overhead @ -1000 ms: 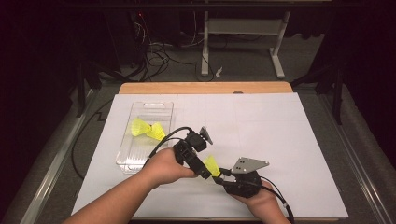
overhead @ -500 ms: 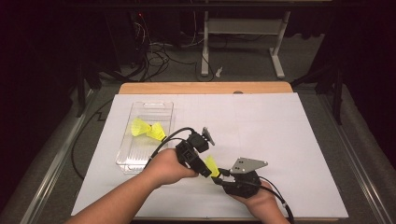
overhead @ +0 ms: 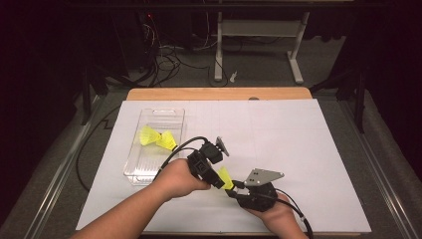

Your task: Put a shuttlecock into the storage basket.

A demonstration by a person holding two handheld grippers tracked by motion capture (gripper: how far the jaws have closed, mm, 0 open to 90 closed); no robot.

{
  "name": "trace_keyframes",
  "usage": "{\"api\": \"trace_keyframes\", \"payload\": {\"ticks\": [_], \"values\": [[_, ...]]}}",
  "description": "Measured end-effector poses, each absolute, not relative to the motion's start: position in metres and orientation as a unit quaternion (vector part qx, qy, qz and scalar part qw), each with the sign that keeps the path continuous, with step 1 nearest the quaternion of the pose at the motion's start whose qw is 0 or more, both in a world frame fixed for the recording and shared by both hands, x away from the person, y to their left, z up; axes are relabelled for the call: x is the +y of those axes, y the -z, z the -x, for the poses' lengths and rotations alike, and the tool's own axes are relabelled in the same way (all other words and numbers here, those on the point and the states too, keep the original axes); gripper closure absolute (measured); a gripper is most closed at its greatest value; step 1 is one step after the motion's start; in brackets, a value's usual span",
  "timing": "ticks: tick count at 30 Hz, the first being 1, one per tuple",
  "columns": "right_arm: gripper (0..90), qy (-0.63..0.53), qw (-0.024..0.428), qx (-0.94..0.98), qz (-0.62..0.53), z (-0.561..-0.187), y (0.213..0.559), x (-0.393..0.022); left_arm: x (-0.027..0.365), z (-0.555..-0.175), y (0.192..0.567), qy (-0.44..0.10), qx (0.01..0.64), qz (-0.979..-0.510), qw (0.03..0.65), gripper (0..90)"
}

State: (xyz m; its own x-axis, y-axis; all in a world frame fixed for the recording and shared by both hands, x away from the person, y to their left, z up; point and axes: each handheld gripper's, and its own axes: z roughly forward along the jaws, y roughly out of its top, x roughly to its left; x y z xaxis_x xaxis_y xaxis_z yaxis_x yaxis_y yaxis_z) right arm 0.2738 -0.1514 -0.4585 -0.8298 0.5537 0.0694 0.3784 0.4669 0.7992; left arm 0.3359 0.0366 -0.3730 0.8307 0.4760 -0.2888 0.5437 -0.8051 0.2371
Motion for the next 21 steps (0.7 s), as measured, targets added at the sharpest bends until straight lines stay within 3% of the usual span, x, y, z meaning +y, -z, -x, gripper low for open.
{"api": "trace_keyframes", "payload": {"ticks": [6,21], "values": [[65.8,-0.435,0.102,0.852,-0.272,-0.2734,0.4592,-0.1508,0.0368,-0.3363,0.3742,0.108,0.27,-0.943,0.161,76.9],[65.7,-0.431,0.105,0.856,-0.267,-0.273,0.4611,-0.1508,0.0387,-0.3343,0.376,0.113,0.251,-0.947,0.164,88.1]]}}
